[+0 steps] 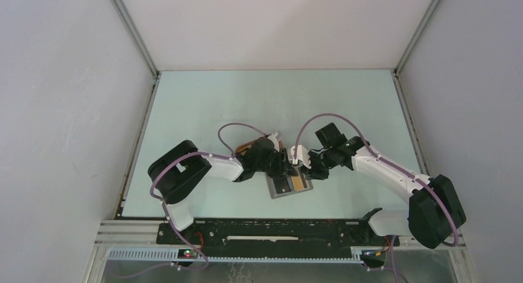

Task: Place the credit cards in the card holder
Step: Insert the credit card into the card holder, then turn over the card holder at the center of the board.

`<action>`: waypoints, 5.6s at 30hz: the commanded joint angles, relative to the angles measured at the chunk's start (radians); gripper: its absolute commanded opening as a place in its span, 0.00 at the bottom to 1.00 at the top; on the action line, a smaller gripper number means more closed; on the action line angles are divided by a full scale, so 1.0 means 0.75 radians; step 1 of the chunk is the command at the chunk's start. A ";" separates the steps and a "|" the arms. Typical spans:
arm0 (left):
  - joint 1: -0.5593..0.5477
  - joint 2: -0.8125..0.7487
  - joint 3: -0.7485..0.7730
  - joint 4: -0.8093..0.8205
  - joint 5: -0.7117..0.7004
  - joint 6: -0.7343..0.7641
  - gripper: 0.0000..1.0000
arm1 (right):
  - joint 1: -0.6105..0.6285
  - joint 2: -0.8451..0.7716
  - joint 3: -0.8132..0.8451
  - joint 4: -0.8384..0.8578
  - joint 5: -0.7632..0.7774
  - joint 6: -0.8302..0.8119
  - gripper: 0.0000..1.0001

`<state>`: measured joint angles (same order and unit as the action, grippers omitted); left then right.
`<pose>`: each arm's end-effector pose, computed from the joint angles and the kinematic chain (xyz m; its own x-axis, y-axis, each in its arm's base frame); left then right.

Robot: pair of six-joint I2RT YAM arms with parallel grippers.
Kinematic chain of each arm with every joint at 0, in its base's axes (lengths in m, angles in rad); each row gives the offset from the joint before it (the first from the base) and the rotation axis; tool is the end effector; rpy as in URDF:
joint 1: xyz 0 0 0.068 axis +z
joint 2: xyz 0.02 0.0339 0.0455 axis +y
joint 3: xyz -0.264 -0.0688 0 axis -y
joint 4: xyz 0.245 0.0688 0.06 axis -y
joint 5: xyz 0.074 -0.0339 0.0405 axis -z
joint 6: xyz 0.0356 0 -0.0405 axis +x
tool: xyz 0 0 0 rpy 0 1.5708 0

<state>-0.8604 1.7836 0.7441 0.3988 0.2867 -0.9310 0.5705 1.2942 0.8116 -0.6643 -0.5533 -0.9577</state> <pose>0.2130 -0.2630 0.1261 -0.9347 -0.0934 -0.3430 0.2097 0.6344 -0.7440 0.1882 0.1430 0.2119 0.0832 -0.7734 -0.6284 -0.9965 -0.0577 -0.0608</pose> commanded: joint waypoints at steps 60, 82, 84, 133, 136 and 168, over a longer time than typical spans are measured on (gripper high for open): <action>-0.084 -1.633 -0.886 0.023 -0.860 0.513 1.00 | -0.039 0.402 0.279 0.172 0.042 1.174 0.60; -0.087 -1.430 -0.953 0.184 -0.747 0.335 0.98 | -0.067 0.564 0.312 0.140 0.056 1.224 0.59; -0.086 -1.415 -0.953 0.196 -0.737 0.331 0.98 | -0.069 0.564 0.313 0.134 0.034 1.224 0.57; -0.131 -0.965 -0.814 0.449 -0.603 0.262 0.98 | -0.150 0.609 0.409 -0.077 -0.292 1.077 0.42; -0.133 -0.952 -0.815 0.452 -0.606 0.258 0.98 | -0.171 0.618 0.389 -0.038 -0.177 1.130 0.46; -0.139 -0.920 -0.808 0.454 -0.604 0.251 0.98 | -0.137 0.704 0.389 -0.024 -0.153 1.173 0.48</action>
<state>-0.9600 1.0916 0.0940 0.7010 -0.1715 -0.7349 0.4644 1.8111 1.0920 -0.6941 -0.6735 -0.0944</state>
